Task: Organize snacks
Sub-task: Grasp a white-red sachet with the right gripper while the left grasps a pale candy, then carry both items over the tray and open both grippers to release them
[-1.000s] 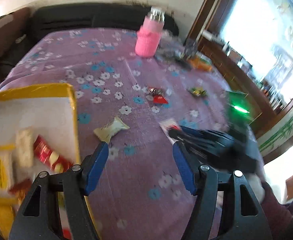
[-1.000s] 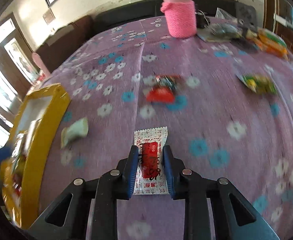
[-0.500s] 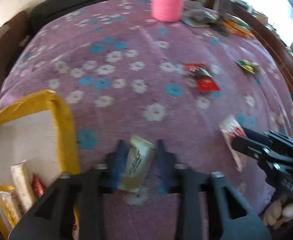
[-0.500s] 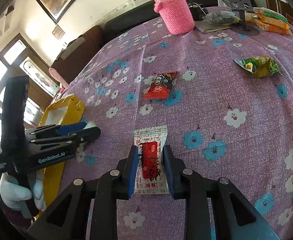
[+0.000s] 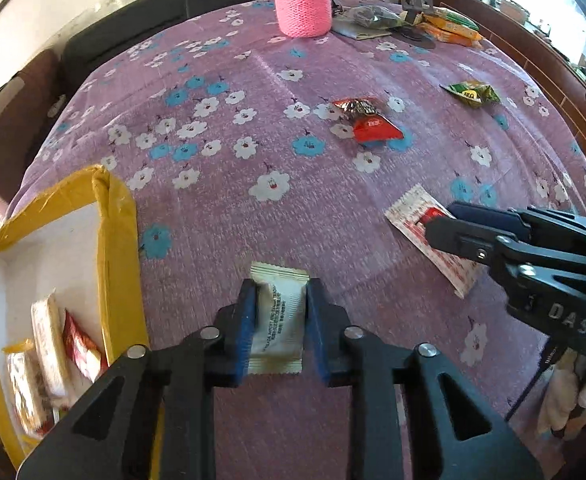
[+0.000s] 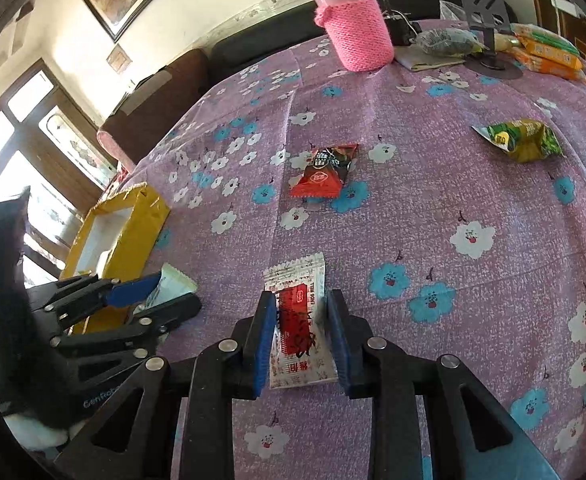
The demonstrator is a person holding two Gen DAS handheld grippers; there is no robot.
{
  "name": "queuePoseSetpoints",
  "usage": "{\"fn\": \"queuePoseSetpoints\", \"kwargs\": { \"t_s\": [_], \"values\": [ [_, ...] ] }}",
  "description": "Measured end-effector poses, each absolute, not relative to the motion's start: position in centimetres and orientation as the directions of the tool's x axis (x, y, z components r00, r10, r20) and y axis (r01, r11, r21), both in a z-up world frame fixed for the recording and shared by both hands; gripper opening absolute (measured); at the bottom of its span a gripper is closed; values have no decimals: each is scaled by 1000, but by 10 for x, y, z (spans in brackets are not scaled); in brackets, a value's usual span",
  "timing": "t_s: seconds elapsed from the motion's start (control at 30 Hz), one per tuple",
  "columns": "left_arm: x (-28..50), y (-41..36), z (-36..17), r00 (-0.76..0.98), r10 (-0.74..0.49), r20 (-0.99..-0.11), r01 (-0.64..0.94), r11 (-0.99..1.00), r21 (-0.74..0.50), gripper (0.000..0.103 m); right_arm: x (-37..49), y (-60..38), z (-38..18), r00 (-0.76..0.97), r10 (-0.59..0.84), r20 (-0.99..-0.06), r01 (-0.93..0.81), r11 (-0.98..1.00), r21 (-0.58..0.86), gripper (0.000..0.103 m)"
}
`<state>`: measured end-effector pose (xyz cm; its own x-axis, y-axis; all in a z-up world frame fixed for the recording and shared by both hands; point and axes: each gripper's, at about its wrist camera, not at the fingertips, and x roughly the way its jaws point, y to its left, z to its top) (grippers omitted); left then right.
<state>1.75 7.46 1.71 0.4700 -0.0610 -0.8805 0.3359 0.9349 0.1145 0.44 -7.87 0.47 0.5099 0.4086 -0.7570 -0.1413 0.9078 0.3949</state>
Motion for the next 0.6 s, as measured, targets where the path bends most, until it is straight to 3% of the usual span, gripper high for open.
{"fn": "queuePoseSetpoints", "kwargs": {
  "t_s": [0.13, 0.27, 0.47, 0.53, 0.6],
  "values": [
    [0, 79, 26, 500, -102, -860, 305, 950, 65, 22, 2, -72, 8, 518, 368, -773, -159, 928, 336, 22],
    [-22, 90, 42, 525, -162, -835, 277, 961, -12, 22, -2, -75, 10, 512, 405, -758, -162, 911, 378, 19],
    [-63, 121, 66, 571, -266, -777, 219, 961, -168, 22, -4, -63, 10, 508, 386, -770, -206, 922, 327, 31],
    [-77, 138, 71, 595, -283, -752, 186, 959, -214, 22, -8, -54, 11, 515, 363, -776, -233, 931, 281, 37],
    [-88, 156, 73, 615, -289, -734, 153, 956, -248, 22, -14, -42, 11, 536, 306, -787, -256, 947, 193, 37]
  ]
}}
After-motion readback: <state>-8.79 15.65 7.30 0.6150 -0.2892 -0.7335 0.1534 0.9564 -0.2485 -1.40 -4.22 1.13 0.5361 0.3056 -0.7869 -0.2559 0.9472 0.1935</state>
